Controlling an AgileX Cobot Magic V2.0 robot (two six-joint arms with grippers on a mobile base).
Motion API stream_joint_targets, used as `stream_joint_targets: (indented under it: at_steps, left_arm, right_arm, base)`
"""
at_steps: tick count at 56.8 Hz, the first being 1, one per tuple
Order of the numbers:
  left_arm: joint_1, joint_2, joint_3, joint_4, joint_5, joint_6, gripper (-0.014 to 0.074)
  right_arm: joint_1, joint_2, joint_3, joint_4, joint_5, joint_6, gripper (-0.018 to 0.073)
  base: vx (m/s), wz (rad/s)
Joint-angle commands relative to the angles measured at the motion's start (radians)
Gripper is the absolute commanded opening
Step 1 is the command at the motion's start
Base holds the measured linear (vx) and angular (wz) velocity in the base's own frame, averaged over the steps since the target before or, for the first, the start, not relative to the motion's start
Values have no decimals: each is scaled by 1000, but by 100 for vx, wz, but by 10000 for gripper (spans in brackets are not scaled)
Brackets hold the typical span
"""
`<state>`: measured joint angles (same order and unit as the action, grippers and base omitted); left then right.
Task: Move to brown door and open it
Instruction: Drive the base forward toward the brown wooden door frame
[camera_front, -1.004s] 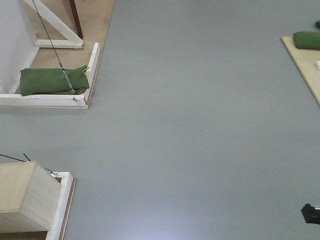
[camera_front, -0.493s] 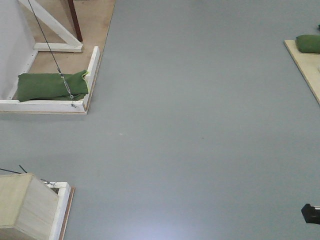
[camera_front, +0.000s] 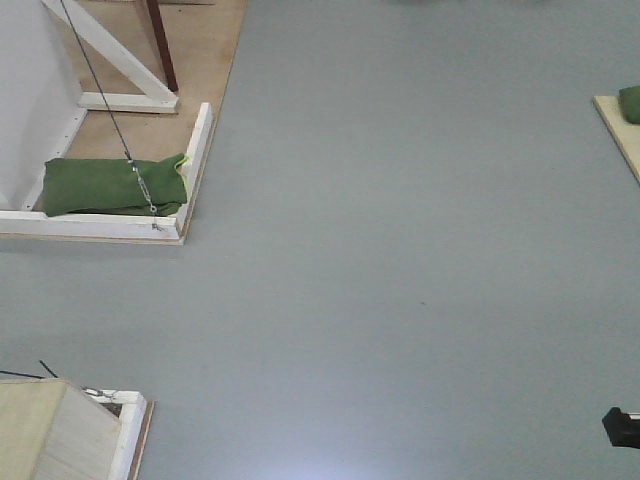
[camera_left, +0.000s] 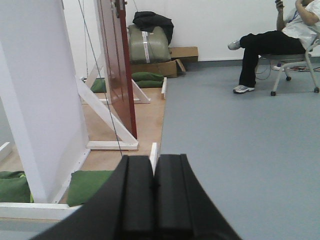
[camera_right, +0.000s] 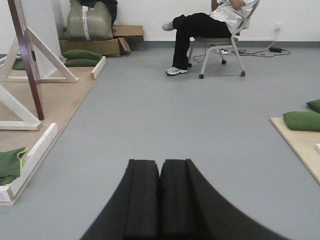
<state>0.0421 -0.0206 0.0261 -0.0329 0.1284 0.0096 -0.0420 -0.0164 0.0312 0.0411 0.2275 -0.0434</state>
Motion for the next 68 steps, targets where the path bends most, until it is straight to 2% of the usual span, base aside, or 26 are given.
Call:
stream_joint_targets:
  at_steps: [1,29,68]
  left_arm:
    - [1,-5,-26,-6,-75,0,-6]
    - [1,-5,-26,-6,-75,0,-6]
    - [1,-5,-26,-6,-75,0,-6]
  right_arm:
    - [0,-6,6,0,-79,-8,0]
    - [0,-6,6,0,-79,-8,0]
    - [0,-6,6,0,-79,-8,0]
  base:
    - [19,25]
    - [23,17]
    - [31,-4]
